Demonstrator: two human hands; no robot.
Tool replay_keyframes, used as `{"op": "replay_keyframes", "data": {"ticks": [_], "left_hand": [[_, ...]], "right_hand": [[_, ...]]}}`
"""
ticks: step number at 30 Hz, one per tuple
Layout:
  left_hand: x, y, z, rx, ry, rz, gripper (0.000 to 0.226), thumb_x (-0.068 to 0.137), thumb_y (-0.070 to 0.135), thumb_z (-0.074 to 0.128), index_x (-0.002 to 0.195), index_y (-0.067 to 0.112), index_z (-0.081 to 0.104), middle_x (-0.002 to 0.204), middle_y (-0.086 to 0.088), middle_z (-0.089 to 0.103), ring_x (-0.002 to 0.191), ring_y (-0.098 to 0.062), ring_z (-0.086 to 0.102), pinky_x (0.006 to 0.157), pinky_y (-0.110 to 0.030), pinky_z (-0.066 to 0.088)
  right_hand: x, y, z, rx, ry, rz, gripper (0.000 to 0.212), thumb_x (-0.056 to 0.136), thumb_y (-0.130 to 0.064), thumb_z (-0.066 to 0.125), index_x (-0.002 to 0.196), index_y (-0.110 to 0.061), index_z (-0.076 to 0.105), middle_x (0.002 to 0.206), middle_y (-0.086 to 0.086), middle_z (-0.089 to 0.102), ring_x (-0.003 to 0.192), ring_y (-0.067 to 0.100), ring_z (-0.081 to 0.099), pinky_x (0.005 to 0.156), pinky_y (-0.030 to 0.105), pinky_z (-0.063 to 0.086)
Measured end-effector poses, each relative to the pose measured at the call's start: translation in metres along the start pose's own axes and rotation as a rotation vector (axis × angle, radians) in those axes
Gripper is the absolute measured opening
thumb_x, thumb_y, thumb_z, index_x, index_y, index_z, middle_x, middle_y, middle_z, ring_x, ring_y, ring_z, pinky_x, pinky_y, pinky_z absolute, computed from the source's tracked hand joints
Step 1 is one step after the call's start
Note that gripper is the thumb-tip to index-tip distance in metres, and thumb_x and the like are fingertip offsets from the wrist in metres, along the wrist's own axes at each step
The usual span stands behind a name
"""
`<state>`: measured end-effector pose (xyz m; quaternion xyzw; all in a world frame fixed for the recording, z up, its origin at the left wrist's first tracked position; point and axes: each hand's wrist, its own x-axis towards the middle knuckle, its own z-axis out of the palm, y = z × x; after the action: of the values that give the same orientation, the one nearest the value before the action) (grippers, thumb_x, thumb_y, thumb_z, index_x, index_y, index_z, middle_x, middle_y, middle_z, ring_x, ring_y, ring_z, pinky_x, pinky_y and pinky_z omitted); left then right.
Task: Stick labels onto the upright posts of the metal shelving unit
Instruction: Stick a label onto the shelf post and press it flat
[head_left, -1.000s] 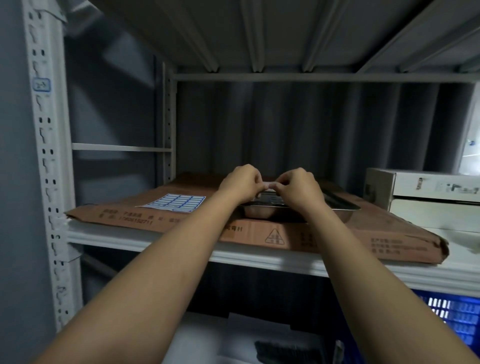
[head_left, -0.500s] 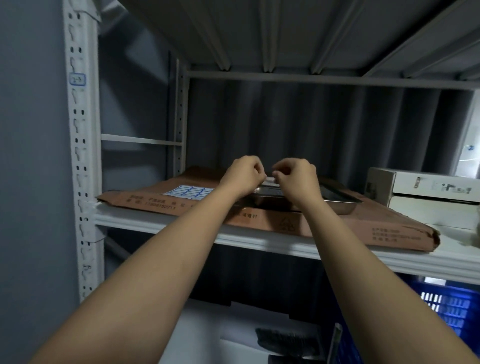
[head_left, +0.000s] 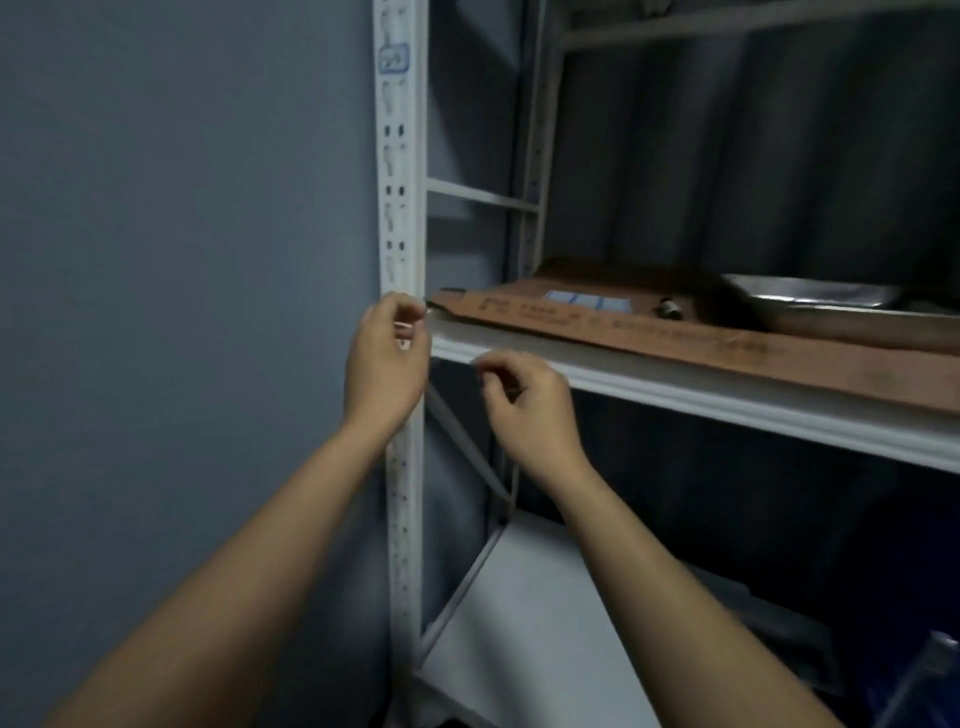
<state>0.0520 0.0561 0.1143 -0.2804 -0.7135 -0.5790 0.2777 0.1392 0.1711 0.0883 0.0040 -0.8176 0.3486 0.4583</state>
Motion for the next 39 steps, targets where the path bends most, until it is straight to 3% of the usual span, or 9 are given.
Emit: {"op": "replay_keyframes", "data": {"ticks": [5, 7, 9, 11, 15, 18, 24, 29, 39], "left_hand": [[-0.020, -0.088, -0.017, 0.078, -0.082, -0.145, 0.025, 0.091, 0.000, 0.046, 0.087, 0.019, 0.061, 0.088, -0.001, 0.066, 0.086, -0.021, 0.065, 0.078, -0.026, 0.049], [-0.033, -0.120, -0.010, 0.105, -0.146, -0.222, 0.023, 0.092, 0.002, 0.046, 0.097, 0.012, 0.066, 0.088, 0.003, 0.063, 0.087, -0.017, 0.064, 0.077, -0.020, 0.044], [-0.045, -0.149, 0.000, 0.131, -0.181, -0.274, 0.024, 0.094, 0.006, 0.048, 0.112, 0.006, 0.064, 0.098, 0.000, 0.064, 0.094, -0.014, 0.060, 0.080, -0.016, 0.041], [-0.054, -0.175, 0.010, 0.115, -0.190, -0.287, 0.030, 0.095, 0.008, 0.048, 0.123, 0.005, 0.058, 0.117, -0.007, 0.062, 0.108, -0.019, 0.058, 0.094, -0.024, 0.042], [-0.064, -0.205, 0.026, 0.113, -0.177, -0.247, 0.037, 0.094, 0.009, 0.046, 0.130, 0.005, 0.053, 0.131, -0.008, 0.055, 0.120, -0.020, 0.052, 0.104, -0.033, 0.039], [-0.068, -0.213, 0.037, 0.061, -0.168, -0.175, 0.042, 0.092, 0.015, 0.042, 0.133, 0.010, 0.051, 0.134, -0.002, 0.053, 0.121, -0.014, 0.051, 0.103, -0.032, 0.042], [-0.066, -0.216, 0.056, -0.078, -0.091, -0.258, 0.039, 0.092, 0.024, 0.045, 0.131, 0.026, 0.047, 0.130, 0.004, 0.054, 0.113, -0.009, 0.056, 0.094, -0.037, 0.051], [-0.064, -0.210, 0.065, -0.095, 0.025, -0.331, 0.023, 0.090, 0.035, 0.045, 0.112, 0.041, 0.047, 0.117, 0.008, 0.062, 0.102, -0.007, 0.062, 0.083, -0.038, 0.056], [-0.064, -0.210, 0.074, -0.149, 0.094, -0.412, 0.016, 0.089, 0.038, 0.050, 0.105, 0.040, 0.051, 0.109, 0.010, 0.065, 0.095, -0.007, 0.065, 0.076, -0.039, 0.058]], "right_hand": [[-0.029, 0.049, 0.089, 0.193, -0.103, 0.396, 0.017, 0.091, -0.003, 0.057, 0.102, -0.008, 0.069, 0.087, -0.002, 0.065, 0.076, 0.002, 0.058, 0.075, 0.018, 0.043], [-0.037, 0.073, 0.119, 0.212, -0.115, 0.479, 0.023, 0.093, -0.007, 0.057, 0.115, -0.008, 0.064, 0.097, 0.000, 0.064, 0.080, 0.000, 0.056, 0.074, 0.012, 0.042], [-0.036, 0.093, 0.143, 0.215, -0.093, 0.475, 0.036, 0.094, -0.013, 0.058, 0.129, -0.010, 0.055, 0.119, 0.004, 0.061, 0.098, 0.007, 0.057, 0.085, 0.012, 0.042], [-0.029, 0.106, 0.160, 0.219, -0.084, 0.432, 0.043, 0.095, -0.022, 0.056, 0.137, -0.017, 0.048, 0.134, 0.001, 0.053, 0.116, 0.011, 0.054, 0.102, 0.027, 0.043], [-0.026, 0.121, 0.182, 0.260, -0.094, 0.357, 0.043, 0.097, -0.030, 0.048, 0.139, -0.027, 0.043, 0.134, -0.006, 0.054, 0.122, 0.010, 0.052, 0.105, 0.041, 0.043], [-0.028, 0.130, 0.188, 0.305, -0.091, 0.346, 0.042, 0.099, -0.026, 0.046, 0.141, -0.025, 0.041, 0.133, -0.005, 0.056, 0.120, 0.006, 0.054, 0.103, 0.035, 0.046], [-0.024, 0.133, 0.189, 0.374, -0.066, 0.329, 0.034, 0.099, -0.008, 0.048, 0.132, -0.018, 0.047, 0.112, -0.013, 0.062, 0.101, -0.013, 0.057, 0.082, 0.004, 0.043], [-0.028, 0.137, 0.196, 0.378, -0.020, 0.339, 0.039, 0.099, -0.012, 0.049, 0.136, -0.023, 0.044, 0.114, -0.015, 0.060, 0.103, -0.011, 0.057, 0.083, 0.007, 0.046], [-0.030, 0.148, 0.206, 0.394, 0.041, 0.310, 0.041, 0.097, -0.008, 0.049, 0.135, -0.024, 0.044, 0.126, -0.005, 0.057, 0.108, -0.005, 0.055, 0.083, 0.009, 0.047]]}}
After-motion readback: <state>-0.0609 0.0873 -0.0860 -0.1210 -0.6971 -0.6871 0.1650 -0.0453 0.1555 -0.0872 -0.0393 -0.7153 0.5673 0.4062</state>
